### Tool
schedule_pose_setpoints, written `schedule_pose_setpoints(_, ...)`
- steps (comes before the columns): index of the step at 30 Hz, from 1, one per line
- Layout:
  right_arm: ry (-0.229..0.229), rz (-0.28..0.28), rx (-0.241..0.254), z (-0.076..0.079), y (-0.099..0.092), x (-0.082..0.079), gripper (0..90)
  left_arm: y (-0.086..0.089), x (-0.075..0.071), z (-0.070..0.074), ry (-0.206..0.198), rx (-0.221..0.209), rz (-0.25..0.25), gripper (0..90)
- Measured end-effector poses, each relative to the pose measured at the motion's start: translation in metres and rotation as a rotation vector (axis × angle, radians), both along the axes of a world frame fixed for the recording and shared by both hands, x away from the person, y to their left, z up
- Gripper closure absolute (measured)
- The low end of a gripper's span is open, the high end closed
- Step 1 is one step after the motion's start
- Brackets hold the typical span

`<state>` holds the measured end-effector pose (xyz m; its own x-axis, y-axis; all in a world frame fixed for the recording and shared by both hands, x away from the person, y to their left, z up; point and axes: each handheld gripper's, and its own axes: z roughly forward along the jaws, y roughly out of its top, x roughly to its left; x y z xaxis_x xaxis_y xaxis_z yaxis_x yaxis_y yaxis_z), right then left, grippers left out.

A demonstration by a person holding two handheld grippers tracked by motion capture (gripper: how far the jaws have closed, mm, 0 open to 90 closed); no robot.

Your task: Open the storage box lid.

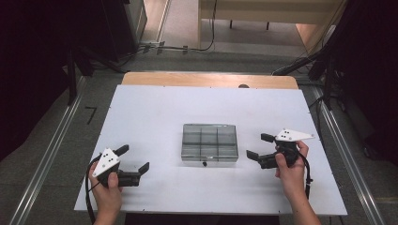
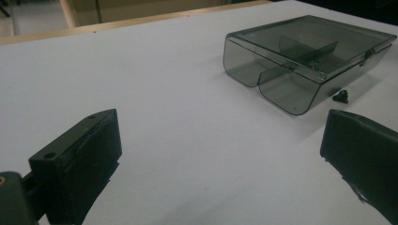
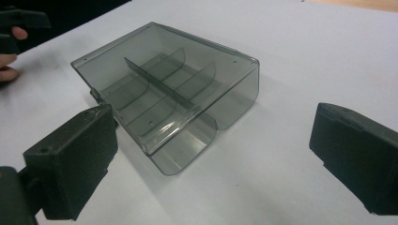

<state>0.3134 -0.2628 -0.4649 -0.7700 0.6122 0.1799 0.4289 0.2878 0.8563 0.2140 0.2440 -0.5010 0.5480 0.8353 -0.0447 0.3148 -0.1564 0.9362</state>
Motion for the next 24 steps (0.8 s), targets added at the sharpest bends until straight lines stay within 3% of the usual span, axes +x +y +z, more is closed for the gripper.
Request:
schedule_pose_setpoints(7,-0.022,0.004,0.009,0.004,0.002,-0.001,0.0,-0.019,0.005,0.013,0.017,0.006,-0.056,0.0)
schedule_pose_setpoints(9,-0.024,0.013,0.016,0.004,0.003,-0.001,0.0,-0.025,0.01,0.019,0.041,-0.01,-0.086,0.0)
schedule_pose_setpoints(14,-0.029,0.025,0.005,0.005,0.008,-0.002,0.0,-0.037,0.021,0.025,0.057,-0.032,-0.138,0.0)
schedule_pose_setpoints(22,-0.025,0.037,-0.001,0.004,0.012,-0.002,0.1,-0.054,0.036,0.028,0.096,-0.025,-0.18,4.8)
schedule_pose_setpoints(24,-0.021,0.042,-0.001,0.004,0.012,-0.002,0.1,-0.059,0.044,0.028,0.12,-0.027,-0.212,6.1)
